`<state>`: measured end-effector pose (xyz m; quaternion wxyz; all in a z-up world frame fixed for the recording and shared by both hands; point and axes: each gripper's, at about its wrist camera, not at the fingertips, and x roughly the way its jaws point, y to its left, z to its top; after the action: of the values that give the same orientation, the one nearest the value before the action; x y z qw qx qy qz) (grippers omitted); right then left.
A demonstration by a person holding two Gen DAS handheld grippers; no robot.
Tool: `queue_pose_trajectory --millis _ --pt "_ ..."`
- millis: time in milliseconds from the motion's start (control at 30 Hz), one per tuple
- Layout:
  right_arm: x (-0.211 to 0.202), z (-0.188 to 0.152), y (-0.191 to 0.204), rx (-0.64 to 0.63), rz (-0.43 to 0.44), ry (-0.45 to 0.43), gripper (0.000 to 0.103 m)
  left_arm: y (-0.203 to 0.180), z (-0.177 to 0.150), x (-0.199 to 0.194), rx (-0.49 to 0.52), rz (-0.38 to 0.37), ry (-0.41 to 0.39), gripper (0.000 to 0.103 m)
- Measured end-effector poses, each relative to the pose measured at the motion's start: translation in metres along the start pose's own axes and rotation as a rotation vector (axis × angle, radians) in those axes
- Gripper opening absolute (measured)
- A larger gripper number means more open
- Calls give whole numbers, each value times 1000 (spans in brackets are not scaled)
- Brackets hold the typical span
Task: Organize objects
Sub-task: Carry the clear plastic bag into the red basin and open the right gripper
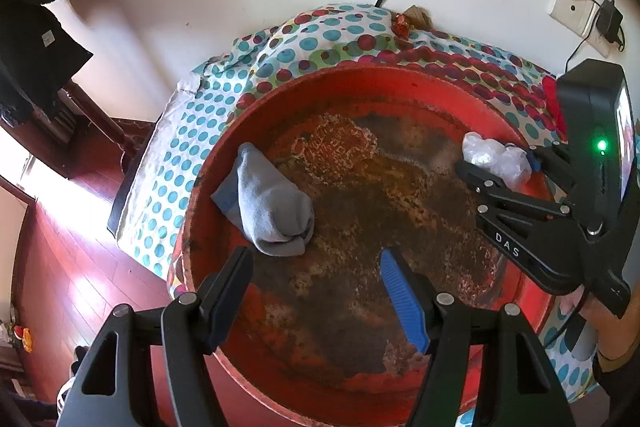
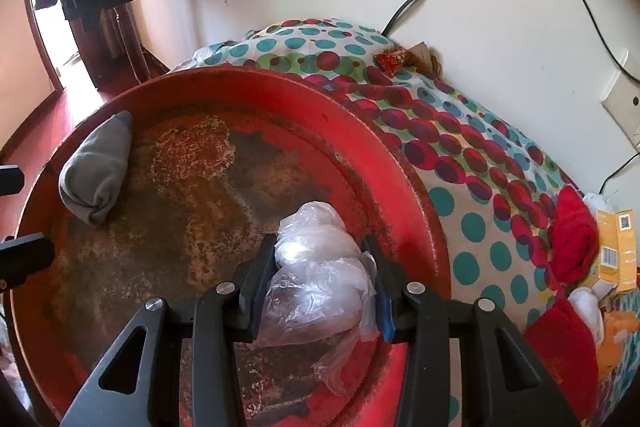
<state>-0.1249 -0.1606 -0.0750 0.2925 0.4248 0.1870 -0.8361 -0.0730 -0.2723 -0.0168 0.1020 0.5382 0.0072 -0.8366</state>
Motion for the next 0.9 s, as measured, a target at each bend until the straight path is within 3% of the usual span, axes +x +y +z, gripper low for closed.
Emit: queue_pose_trajectory --millis 200,267,300,633,900 --pt "-1 2 2 -8 -2 -18 52 -1 -1 2 -2 1 8 68" --pt "-4 3 3 -10 -3 -31 66 -2 -1 3 -3 -3 15 68" --pt "-7 3 3 -11 -2 -42 68 -2 -1 4 -3 -2 17 68" --pt "-47 -11 -11 43 16 -112 70 -11 -2 0 8 -9 13 68" --pt "-92 -52 -57 138 -28 -149 71 -34 -4 -6 66 -16 0 69"
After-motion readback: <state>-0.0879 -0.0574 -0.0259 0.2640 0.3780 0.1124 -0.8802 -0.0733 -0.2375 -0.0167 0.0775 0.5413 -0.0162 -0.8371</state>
